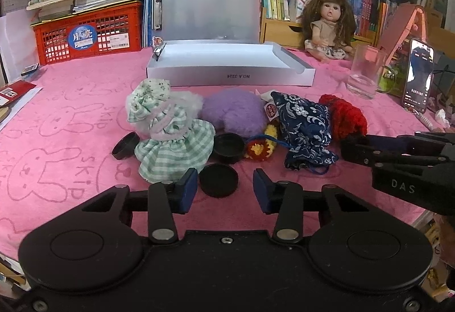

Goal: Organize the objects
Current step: 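Close the right tool on the black round lid and lift it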

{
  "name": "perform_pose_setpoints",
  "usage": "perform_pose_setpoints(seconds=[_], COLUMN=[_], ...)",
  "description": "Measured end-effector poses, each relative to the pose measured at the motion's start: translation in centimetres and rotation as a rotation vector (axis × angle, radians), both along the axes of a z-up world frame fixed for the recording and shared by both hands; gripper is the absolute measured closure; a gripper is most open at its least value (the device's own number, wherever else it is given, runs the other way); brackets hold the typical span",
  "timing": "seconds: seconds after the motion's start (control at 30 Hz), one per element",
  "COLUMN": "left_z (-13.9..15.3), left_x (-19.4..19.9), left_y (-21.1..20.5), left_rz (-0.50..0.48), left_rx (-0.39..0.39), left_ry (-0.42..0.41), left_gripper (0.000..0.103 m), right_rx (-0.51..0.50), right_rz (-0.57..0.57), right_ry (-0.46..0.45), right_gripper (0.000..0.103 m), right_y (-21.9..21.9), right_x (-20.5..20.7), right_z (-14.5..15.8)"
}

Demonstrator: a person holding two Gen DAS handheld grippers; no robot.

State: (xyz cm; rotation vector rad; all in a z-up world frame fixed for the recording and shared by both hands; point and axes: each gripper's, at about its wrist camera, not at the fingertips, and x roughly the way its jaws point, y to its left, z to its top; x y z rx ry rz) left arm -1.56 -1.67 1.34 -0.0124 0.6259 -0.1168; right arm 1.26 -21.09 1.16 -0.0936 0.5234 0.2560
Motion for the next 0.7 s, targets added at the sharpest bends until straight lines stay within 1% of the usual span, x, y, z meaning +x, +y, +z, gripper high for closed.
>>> perform_pose_setpoints(seconds=[0.23,0.4,0.6,0.7], left_z=[-0.3,-0.5,-0.7,-0.7], left_x=[0.3,0.5,0.9,1.0], left_y=[0.0,0.0,0.1,0.1], left_rz=[0.004,0.009,0.014,0.018], left_rx=[0.002,0.005,0.011,0.013], left_ry=[0.003,0.005,-0.001,-0.005], left_gripper=[0.065,0.069,0.069,0.073], right_rx=[0.000,0.012,0.018,0.026], right_rz=[0.064,0.098,0.150,0.154], right_ry=[-0.005,-0.018,-0.038,-0.044], right_gripper=[0.066,0.066,0.066,0.066], right_y=[0.4,0.6,1.0,1.0], right_x=[-0.6,-0.9,-1.4,-1.5], right_z=[0.1,0.3,0.6,0.7])
